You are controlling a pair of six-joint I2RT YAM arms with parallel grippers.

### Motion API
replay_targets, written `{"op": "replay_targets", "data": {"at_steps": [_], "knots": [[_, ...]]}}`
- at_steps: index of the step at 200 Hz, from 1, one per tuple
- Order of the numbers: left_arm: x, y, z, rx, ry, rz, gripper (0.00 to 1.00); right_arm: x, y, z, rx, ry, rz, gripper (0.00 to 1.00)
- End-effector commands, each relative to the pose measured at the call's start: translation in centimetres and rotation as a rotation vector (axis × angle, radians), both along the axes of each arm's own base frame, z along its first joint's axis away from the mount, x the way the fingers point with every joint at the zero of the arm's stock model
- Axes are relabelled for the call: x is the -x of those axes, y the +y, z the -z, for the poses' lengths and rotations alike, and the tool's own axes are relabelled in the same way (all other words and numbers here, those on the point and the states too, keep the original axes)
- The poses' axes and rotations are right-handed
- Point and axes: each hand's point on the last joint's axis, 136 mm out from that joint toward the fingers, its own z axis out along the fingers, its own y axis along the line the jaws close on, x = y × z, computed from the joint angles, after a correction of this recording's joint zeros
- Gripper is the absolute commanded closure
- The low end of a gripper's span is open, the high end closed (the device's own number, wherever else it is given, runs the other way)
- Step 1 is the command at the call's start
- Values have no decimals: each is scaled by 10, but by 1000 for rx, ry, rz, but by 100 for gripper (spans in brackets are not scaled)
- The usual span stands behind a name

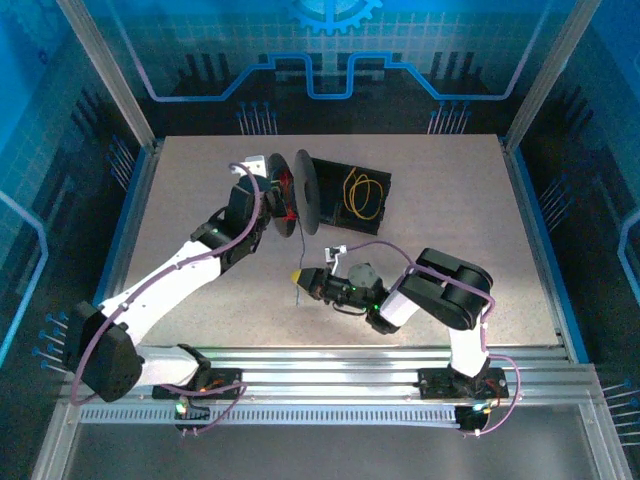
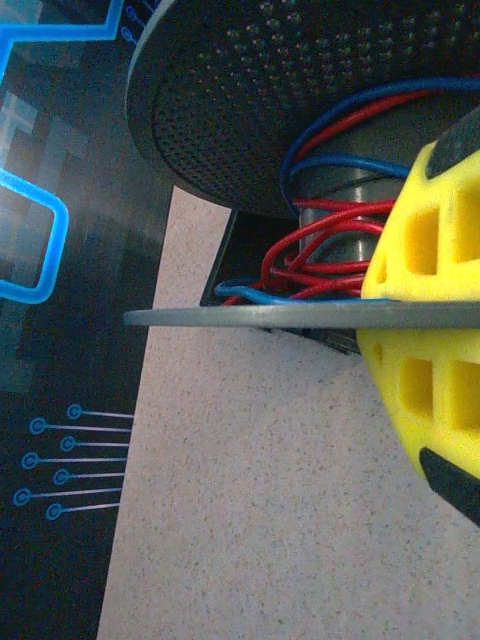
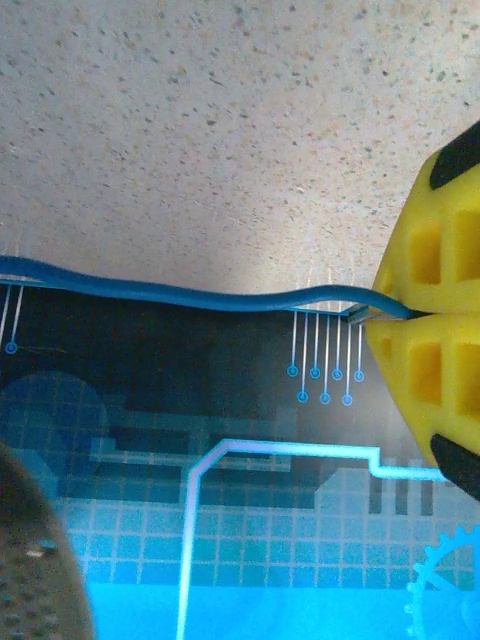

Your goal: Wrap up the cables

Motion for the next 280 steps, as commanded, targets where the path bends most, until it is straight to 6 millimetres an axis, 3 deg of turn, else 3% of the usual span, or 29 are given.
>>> {"op": "replay_targets", "data": {"at_steps": [1,40,60,94,98,112,157,214,252,280], "knots": [[-21,8,-36,5,-147,-75,100,20,11,-30,-43,-74,-64,100],[-34,5,-14,-93,-90,-75,100,41,12,-72,67,-222,-126,100],[-38,1,-6,-132,-61,-52,100,46,6,-90,216,-309,-147,100],[-35,-11,1,-170,-28,43,100,49,-17,-98,566,-446,-243,100],[-35,-13,1,-173,-24,58,100,48,-18,-108,586,-474,-252,100],[-32,-21,4,-187,-6,119,100,47,-26,-115,678,-531,-313,100],[-13,-44,9,-211,38,306,100,21,-59,-134,934,-715,-371,100],[19,-71,18,-250,85,521,100,-21,-92,-166,1005,-869,-341,100],[42,-89,17,-274,102,649,100,-47,-100,-180,997,-943,-349,100],[55,-97,13,-272,109,717,100,-68,-103,-175,1065,-973,-384,100]]}}
